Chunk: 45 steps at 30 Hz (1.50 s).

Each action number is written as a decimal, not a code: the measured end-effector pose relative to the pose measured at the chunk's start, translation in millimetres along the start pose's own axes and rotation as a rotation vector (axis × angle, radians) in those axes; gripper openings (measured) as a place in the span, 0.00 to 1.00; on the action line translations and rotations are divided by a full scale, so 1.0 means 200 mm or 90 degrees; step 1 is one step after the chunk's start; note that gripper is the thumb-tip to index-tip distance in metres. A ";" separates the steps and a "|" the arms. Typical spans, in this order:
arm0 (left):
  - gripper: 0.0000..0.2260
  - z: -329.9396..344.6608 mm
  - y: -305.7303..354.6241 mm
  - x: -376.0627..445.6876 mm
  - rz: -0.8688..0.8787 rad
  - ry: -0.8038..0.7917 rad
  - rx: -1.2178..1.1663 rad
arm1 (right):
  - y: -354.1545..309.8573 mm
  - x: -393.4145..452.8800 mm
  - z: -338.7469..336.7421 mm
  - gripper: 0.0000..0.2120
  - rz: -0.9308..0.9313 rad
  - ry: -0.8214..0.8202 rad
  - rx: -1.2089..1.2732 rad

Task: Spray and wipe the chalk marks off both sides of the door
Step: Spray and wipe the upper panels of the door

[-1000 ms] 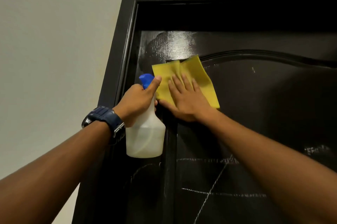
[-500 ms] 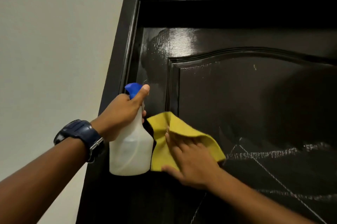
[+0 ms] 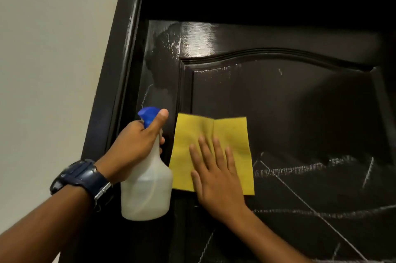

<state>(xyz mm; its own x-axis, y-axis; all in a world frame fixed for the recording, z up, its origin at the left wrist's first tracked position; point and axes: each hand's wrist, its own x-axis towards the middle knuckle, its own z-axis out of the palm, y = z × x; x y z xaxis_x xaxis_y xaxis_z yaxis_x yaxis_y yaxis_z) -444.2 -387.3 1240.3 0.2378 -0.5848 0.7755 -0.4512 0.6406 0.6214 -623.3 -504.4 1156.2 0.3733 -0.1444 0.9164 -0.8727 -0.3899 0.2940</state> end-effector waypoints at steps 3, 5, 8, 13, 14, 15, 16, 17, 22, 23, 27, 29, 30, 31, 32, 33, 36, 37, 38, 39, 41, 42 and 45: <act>0.28 0.04 0.02 0.01 -0.005 -0.020 -0.013 | 0.06 -0.01 -0.02 0.30 0.003 -0.041 0.019; 0.30 0.09 0.02 0.03 -0.012 -0.027 -0.013 | 0.18 0.27 -0.08 0.30 0.032 -0.012 0.024; 0.35 0.17 0.04 0.05 -0.012 -0.030 -0.031 | 0.38 0.62 -0.19 0.29 0.151 0.023 0.043; 0.33 0.31 -0.01 0.04 -0.013 -0.036 0.006 | 0.54 0.26 -0.17 0.30 0.159 0.029 0.037; 0.32 0.34 -0.01 0.04 -0.022 -0.046 0.000 | 0.59 0.15 -0.17 0.30 0.161 0.009 0.034; 0.31 0.38 -0.01 0.03 -0.033 -0.060 -0.014 | 0.67 0.08 -0.19 0.30 0.168 -0.009 0.029; 0.30 0.42 0.01 0.02 -0.038 -0.073 -0.025 | 0.77 0.05 -0.22 0.30 0.187 -0.023 0.028; 0.30 0.47 0.03 0.01 -0.037 -0.083 -0.034 | 0.89 0.07 -0.25 0.30 0.220 -0.019 0.019; 0.33 0.68 0.20 -0.01 -0.004 -0.091 -0.039 | 1.53 0.29 -0.50 0.31 0.440 0.019 0.045; 0.34 0.72 0.24 -0.02 0.004 -0.089 -0.028 | 1.59 0.28 -0.52 0.31 0.433 0.013 0.047; 0.34 0.89 0.37 -0.09 0.024 -0.058 -0.033 | 1.58 -0.17 -0.41 0.32 0.334 0.004 0.054; 0.35 0.98 0.41 -0.14 0.016 -0.044 -0.036 | 1.53 -0.55 -0.36 0.33 0.297 -0.040 0.060; 0.35 1.03 0.43 -0.17 0.013 -0.044 -0.023 | 1.53 -0.69 -0.35 0.34 0.280 -0.071 0.067; 0.35 1.08 0.45 -0.19 0.011 -0.047 -0.010 | 1.54 -0.78 -0.35 0.34 0.268 -0.098 0.079; 0.35 1.14 0.47 -0.22 0.009 -0.049 -0.002 | 1.58 -0.79 -0.35 0.34 0.262 -0.113 0.086; 0.35 1.19 0.49 -0.24 0.007 -0.051 0.003 | 1.63 -0.75 -0.36 0.34 0.264 -0.108 0.086; 0.34 1.34 0.54 -0.28 0.010 -0.047 0.028 | 1.83 -0.38 -0.42 0.33 0.295 -0.040 0.089; 0.34 1.39 0.55 -0.29 0.012 -0.046 0.034 | 1.89 -0.21 -0.46 0.33 0.306 -0.021 0.111; 0.33 1.44 0.56 -0.29 0.013 -0.045 0.036 | 1.95 -0.06 -0.50 0.33 0.311 -0.005 0.135; 0.33 1.48 0.57 -0.29 0.014 -0.046 0.035 | 2.00 0.06 -0.54 0.33 0.311 0.008 0.149; 0.32 1.55 0.59 -0.29 0.014 -0.047 0.023 | 2.05 0.18 -0.56 0.33 0.301 0.025 0.152; 0.32 1.59 0.60 -0.28 0.013 -0.045 0.013 | 2.06 0.19 -0.56 0.33 0.284 0.032 0.156; 0.32 1.65 0.61 -0.29 0.003 -0.039 -0.028 | 1.99 -0.06 -0.48 0.33 0.235 0.031 0.162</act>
<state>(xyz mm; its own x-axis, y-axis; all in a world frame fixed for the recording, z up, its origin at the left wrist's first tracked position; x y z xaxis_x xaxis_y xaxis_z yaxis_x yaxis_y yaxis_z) -797.4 -440.4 1234.1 0.1816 -0.6100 0.7713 -0.4132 0.6644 0.6228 -1005.1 -571.2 1287.0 0.0315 -0.2752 0.9609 -0.8373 -0.5323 -0.1250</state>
